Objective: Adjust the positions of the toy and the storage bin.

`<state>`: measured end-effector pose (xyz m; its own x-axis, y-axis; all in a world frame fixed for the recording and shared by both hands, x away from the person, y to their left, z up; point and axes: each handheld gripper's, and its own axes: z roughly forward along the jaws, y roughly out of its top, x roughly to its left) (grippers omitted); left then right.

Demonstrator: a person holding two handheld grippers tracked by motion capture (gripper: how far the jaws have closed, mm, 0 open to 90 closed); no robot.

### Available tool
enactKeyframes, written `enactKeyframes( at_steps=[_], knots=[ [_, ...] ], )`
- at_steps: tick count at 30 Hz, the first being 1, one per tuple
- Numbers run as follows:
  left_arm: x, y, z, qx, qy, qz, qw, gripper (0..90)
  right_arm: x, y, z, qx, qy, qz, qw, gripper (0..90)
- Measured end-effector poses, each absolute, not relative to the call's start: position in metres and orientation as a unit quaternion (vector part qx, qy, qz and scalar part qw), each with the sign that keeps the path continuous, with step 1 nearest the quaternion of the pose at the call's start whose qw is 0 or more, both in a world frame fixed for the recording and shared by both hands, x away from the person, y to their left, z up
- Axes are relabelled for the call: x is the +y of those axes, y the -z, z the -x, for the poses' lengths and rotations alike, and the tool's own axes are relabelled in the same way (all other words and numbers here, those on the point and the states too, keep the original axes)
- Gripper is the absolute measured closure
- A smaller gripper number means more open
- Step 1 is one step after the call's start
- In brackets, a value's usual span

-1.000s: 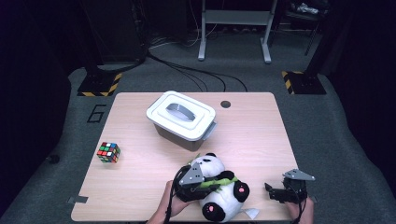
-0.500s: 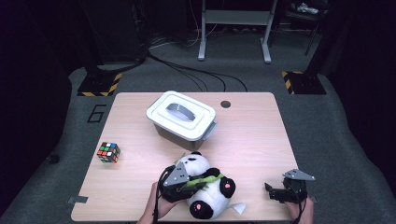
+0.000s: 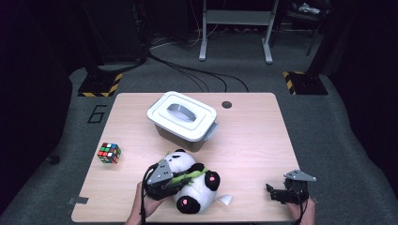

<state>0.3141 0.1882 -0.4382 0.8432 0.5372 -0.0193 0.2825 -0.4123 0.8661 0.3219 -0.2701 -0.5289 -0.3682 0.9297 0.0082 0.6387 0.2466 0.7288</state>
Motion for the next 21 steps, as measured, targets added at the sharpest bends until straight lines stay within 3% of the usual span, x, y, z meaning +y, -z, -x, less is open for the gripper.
enactKeyframes(
  at_steps=[21],
  knots=[
    [0.237,0.441,-0.335,0.293,-0.148,-0.819,0.470,74.5,-0.270,0.529,-0.322,0.758,-0.330,-0.518,0.221,5.4]
  ],
)
